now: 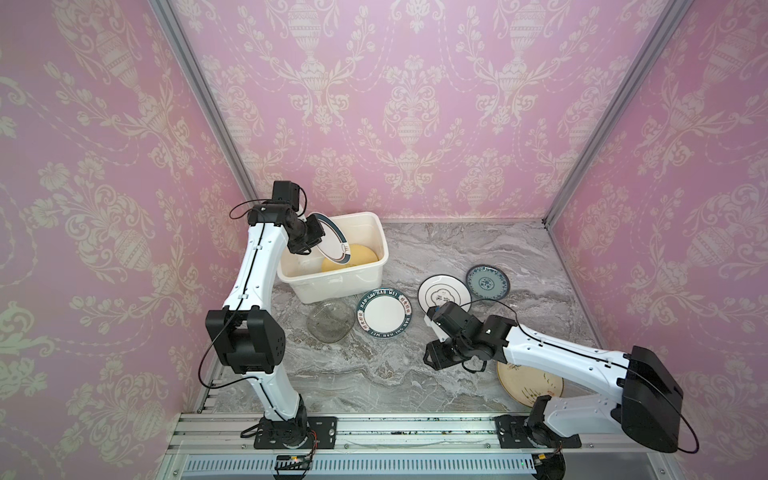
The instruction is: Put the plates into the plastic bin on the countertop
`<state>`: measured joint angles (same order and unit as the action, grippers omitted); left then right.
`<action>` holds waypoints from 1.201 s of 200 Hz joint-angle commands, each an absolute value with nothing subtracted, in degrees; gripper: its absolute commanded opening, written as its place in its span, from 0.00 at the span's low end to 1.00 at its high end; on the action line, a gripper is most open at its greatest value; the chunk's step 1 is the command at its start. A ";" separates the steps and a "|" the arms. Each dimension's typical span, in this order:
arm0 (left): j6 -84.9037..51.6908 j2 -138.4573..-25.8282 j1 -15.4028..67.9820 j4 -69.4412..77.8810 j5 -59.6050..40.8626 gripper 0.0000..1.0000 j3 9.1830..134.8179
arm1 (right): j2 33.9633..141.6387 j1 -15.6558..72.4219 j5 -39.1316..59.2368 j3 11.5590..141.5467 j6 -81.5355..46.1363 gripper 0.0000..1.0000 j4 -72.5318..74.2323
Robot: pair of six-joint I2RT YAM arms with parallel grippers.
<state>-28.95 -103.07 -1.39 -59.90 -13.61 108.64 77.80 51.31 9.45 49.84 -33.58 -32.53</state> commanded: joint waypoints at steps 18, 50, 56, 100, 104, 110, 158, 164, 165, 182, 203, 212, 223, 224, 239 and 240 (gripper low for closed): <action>-27.54 -105.88 -1.85 -60.32 -17.29 0.00 111.30 | 82.43 52.10 11.50 54.16 -31.53 0.48 -35.33; -28.52 -108.43 -1.85 -58.87 -21.62 0.00 111.26 | 84.83 52.59 11.74 55.74 -31.10 0.48 -36.12; -28.80 -108.87 -1.85 -58.48 -22.47 0.00 111.23 | 85.15 52.61 11.82 55.87 -31.05 0.48 -36.22; -32.56 -111.43 -1.76 -53.82 -29.27 0.00 109.34 | 87.37 52.78 12.38 57.17 -30.85 0.47 -37.00; -32.74 -111.65 -1.80 -53.38 -29.85 0.00 109.07 | 87.62 52.76 12.42 57.21 -30.77 0.47 -37.07; -32.97 -111.97 -1.81 -52.99 -30.51 0.00 108.75 | 88.00 52.82 12.43 57.49 -30.74 0.47 -37.30; -34.26 -113.53 -1.42 -49.84 -32.96 0.00 105.46 | 90.36 53.31 12.66 59.21 -30.25 0.46 -38.47; -34.29 -113.75 -1.43 -49.54 -33.01 0.00 105.10 | 90.52 53.29 12.69 59.28 -30.23 0.46 -38.58; -34.28 -113.74 -1.42 -49.47 -33.07 0.00 105.02 | 90.52 53.27 12.67 59.30 -30.23 0.46 -38.58; -34.76 -114.12 -1.44 -48.23 -33.38 0.00 103.59 | 90.68 53.36 12.61 59.41 -30.15 0.46 -38.84; -35.57 -114.29 -1.33 -46.16 -34.13 0.00 102.03 | 90.79 53.53 12.22 59.74 -30.15 0.46 -39.20; -35.84 -114.41 -1.24 -45.43 -34.43 0.00 101.53 | 90.86 53.66 12.10 59.84 -30.15 0.46 -39.39; -35.95 -114.60 -1.19 -44.89 -34.59 0.00 101.21 | 90.92 53.70 12.02 60.04 -30.13 0.46 -39.55; -35.95 -114.60 -1.17 -44.81 -34.61 0.00 101.19 | 90.99 53.70 12.03 60.04 -30.10 0.46 -39.55; -36.04 -114.88 -1.14 -43.85 -34.96 0.00 100.72 | 91.27 53.92 11.95 60.37 -30.06 0.46 -39.92; -36.04 -114.88 -1.14 -43.81 -34.97 0.00 100.64 | 91.29 53.94 11.95 60.37 -30.06 0.46 -39.96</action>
<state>-34.87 -114.91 -1.32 -47.18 -32.10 101.32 90.08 53.23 12.19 58.59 -31.24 -37.95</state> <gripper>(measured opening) 0.115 0.459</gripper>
